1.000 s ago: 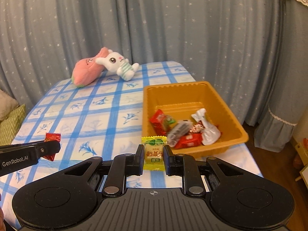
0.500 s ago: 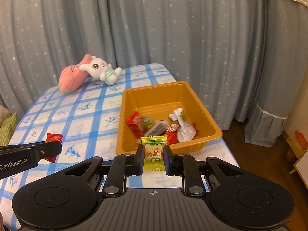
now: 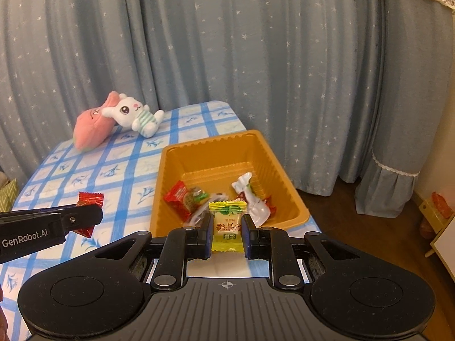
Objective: Organize snacks
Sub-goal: 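Carry the red candy and yellow-green packet over the orange tray with both grippers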
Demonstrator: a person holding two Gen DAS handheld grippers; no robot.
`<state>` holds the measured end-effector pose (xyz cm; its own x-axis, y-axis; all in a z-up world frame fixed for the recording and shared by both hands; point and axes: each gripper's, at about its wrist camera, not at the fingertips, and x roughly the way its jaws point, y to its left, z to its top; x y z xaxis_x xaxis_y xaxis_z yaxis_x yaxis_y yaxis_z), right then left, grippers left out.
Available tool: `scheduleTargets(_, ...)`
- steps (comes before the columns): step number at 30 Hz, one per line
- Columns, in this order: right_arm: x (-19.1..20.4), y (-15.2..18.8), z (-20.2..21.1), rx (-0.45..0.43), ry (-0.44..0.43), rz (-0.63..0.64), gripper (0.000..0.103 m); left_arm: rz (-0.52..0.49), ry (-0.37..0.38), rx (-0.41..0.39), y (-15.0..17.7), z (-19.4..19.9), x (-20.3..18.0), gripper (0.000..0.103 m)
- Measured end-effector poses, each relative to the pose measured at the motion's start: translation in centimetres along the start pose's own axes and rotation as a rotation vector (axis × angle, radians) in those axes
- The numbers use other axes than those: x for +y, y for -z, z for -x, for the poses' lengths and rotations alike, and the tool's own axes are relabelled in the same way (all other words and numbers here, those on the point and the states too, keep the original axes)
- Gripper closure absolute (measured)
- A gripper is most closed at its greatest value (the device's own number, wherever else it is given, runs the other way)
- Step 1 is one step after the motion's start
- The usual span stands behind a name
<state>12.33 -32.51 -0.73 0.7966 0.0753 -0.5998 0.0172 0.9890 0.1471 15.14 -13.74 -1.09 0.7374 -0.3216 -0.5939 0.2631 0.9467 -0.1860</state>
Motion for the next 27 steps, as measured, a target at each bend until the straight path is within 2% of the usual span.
scheduleTargets(9, -1.4, -2.3, -2.3, -0.007, -0.004, 0.013, 0.082, -0.014, 0.015, 0.010, -1.9, -3.4, -0.8, 0.084)
scheduleTargets(27, -2.8, -6.6, -11.2, 0.013, -0.057, 0.096, 0.082, -0.064, 0.038, 0.036, -5.4, -12.1, -1.3, 0.084)
